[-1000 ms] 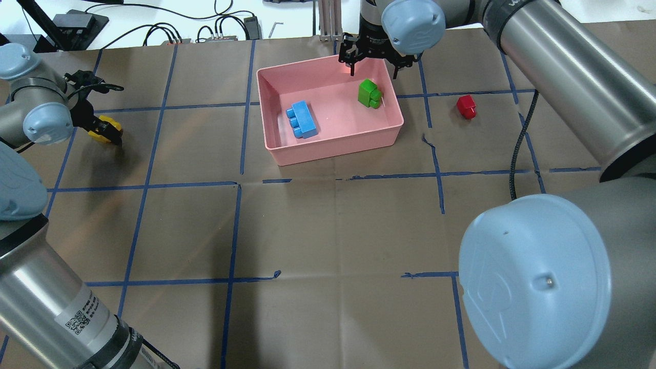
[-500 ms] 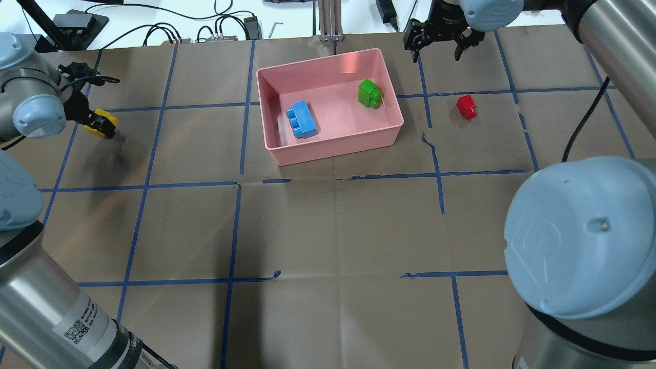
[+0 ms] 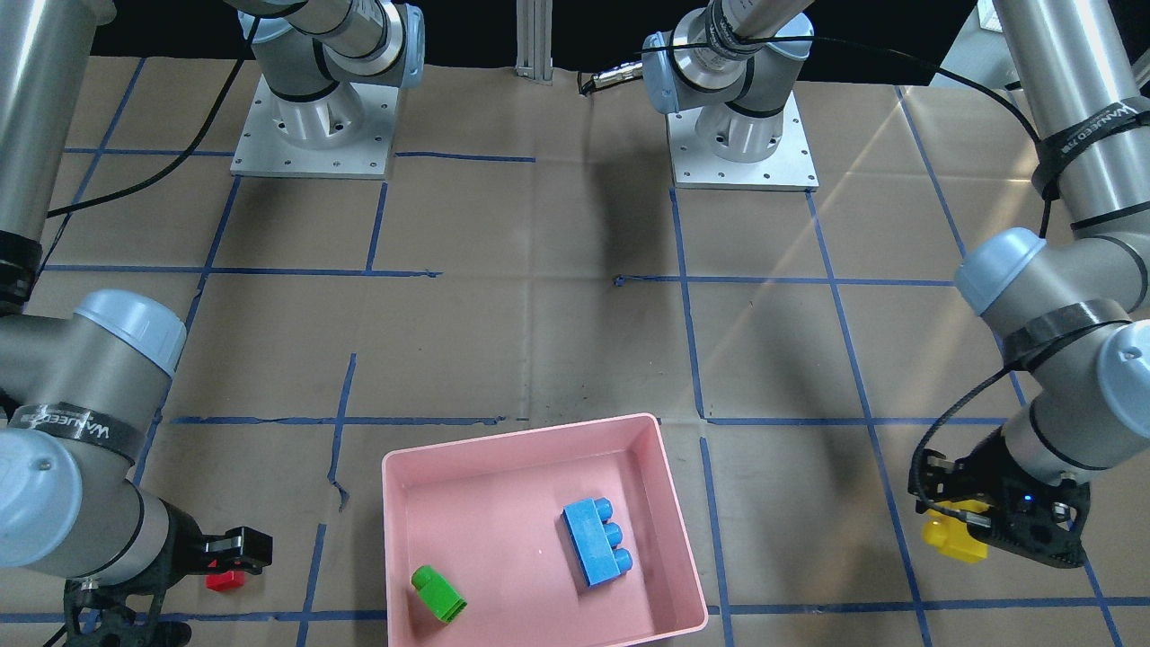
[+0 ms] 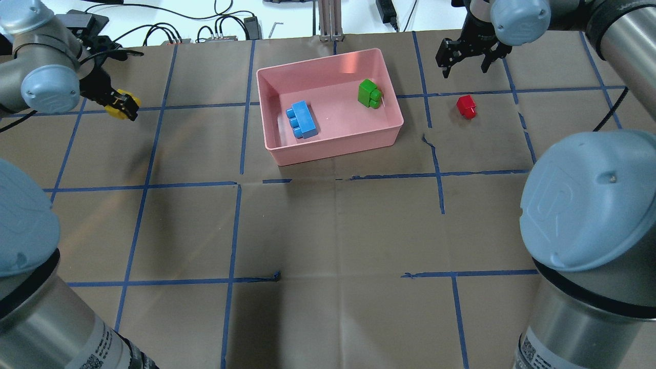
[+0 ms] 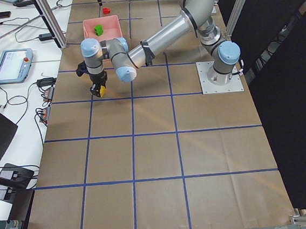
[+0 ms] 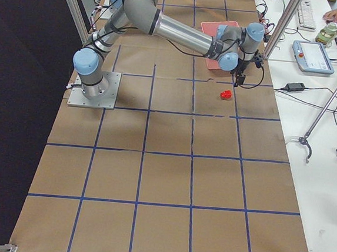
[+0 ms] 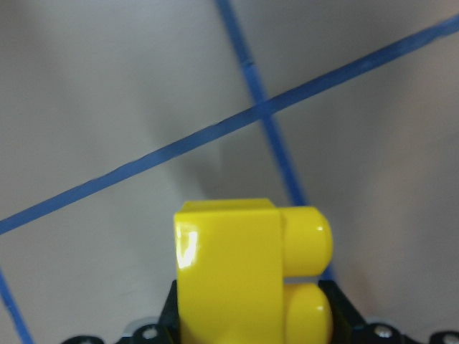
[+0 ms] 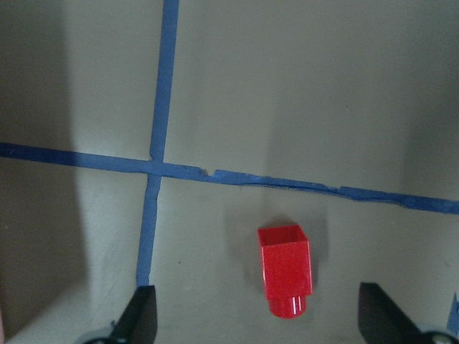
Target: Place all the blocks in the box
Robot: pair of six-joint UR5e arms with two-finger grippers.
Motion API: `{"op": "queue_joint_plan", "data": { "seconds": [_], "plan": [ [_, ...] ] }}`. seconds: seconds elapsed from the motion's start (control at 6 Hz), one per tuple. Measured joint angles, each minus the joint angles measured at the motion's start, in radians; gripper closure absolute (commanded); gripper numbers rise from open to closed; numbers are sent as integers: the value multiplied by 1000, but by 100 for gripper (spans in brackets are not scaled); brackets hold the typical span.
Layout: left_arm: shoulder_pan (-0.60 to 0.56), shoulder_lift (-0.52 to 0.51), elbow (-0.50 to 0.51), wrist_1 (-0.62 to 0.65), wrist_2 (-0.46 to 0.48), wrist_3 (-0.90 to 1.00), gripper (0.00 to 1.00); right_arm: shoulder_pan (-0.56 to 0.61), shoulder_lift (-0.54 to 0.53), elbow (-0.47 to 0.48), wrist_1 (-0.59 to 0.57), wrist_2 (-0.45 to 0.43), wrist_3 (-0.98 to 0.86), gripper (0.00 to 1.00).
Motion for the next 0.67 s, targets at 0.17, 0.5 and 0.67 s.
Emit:
{"op": "queue_joint_plan", "data": {
  "seconds": [0.17, 0.5, 0.67],
  "plan": [
    [-55, 18, 3, -10, 12, -55, 98, -18, 26, 38, -63, 1, -36, 1],
    [-158, 43, 12, -24, 30, -143, 98, -38, 45, 93, -136, -1, -60, 55],
    [-203, 47, 14, -28, 28, -205, 98, -40, 46, 100, -144, -2, -57, 75]
  ]
}}
